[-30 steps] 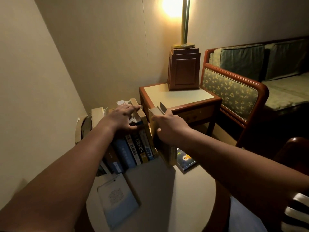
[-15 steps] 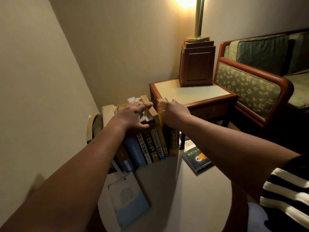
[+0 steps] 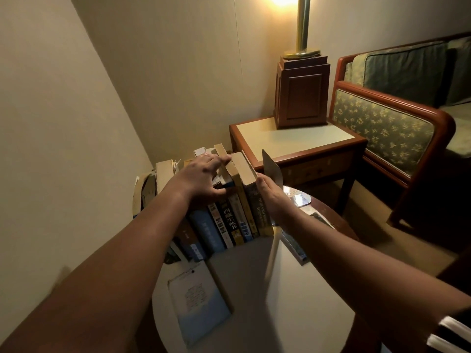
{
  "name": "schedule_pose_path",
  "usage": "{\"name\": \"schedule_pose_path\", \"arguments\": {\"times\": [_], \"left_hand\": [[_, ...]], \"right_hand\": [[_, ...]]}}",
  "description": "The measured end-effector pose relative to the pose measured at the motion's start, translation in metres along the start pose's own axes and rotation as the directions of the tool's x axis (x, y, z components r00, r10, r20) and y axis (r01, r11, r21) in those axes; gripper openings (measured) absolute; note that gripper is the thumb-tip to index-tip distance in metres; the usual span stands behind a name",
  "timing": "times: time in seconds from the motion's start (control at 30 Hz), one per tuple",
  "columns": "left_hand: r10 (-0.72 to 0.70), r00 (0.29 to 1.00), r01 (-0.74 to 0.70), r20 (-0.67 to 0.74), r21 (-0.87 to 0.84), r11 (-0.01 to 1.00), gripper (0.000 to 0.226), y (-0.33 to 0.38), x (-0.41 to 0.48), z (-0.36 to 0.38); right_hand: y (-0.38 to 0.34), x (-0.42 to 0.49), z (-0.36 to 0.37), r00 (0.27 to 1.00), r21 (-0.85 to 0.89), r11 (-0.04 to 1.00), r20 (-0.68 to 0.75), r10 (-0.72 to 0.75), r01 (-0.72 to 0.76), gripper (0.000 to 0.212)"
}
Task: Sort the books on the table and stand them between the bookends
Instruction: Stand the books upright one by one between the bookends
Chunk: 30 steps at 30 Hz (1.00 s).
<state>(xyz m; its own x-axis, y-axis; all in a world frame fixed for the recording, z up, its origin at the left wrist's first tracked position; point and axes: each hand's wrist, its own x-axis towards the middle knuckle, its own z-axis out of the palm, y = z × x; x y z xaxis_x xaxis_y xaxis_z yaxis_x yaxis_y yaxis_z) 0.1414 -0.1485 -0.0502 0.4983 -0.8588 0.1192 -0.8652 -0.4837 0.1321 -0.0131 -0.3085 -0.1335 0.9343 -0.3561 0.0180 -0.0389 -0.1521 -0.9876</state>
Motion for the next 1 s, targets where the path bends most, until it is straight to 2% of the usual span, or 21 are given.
{"name": "schedule_pose_path", "arguments": {"times": [0.17,0.33,0.43,0.57,0.67,0.77,0.83,0.9,1.0], "left_hand": [[0.011,1.000,-0.011,0.012,0.022,1.000,0.090,-0.004,0.000,0.001],[-0.009,1.000,0.009,0.020,0.022,1.000,0.093,-0.003,-0.001,0.000],[-0.028,0.999,0.027,0.031,0.029,0.999,0.098,-0.005,-0.002,0.002],[-0.004,0.999,0.002,0.041,0.048,0.999,0.094,-0.013,0.002,0.007],[0.018,0.999,-0.019,0.042,0.026,0.999,0.091,-0.015,0.004,0.009],[0.037,0.997,-0.034,0.062,-0.050,0.998,0.091,-0.014,0.006,0.002],[-0.018,0.994,0.028,0.107,-0.086,0.996,0.095,-0.003,0.009,-0.009],[-0.058,0.989,0.064,0.139,-0.036,0.997,0.103,0.014,0.016,-0.019],[-0.022,0.992,0.008,0.128,0.111,0.994,0.104,0.037,0.032,-0.024]], "right_hand": [[0.037,-0.014,0.005,0.998,0.150,0.989,0.064,-0.022,0.013,0.048],[0.058,-0.013,0.006,0.995,0.327,0.945,0.101,-0.002,-0.031,0.057],[0.072,-0.005,0.010,0.999,0.304,0.953,0.040,-0.017,0.004,0.053],[0.078,0.011,0.010,0.998,0.255,0.965,-0.004,-0.055,0.054,0.037],[0.078,0.014,0.011,0.997,0.338,0.939,-0.038,-0.062,0.071,0.029],[0.073,0.011,0.011,0.995,0.340,0.935,-0.043,-0.089,0.098,0.043],[0.076,0.011,0.008,0.998,0.306,0.950,0.010,-0.067,0.060,0.054],[0.081,0.011,0.006,0.999,0.292,0.956,0.037,-0.021,0.009,0.062],[0.083,0.010,0.002,0.999,0.284,0.958,0.028,0.022,-0.029,0.067]]}}
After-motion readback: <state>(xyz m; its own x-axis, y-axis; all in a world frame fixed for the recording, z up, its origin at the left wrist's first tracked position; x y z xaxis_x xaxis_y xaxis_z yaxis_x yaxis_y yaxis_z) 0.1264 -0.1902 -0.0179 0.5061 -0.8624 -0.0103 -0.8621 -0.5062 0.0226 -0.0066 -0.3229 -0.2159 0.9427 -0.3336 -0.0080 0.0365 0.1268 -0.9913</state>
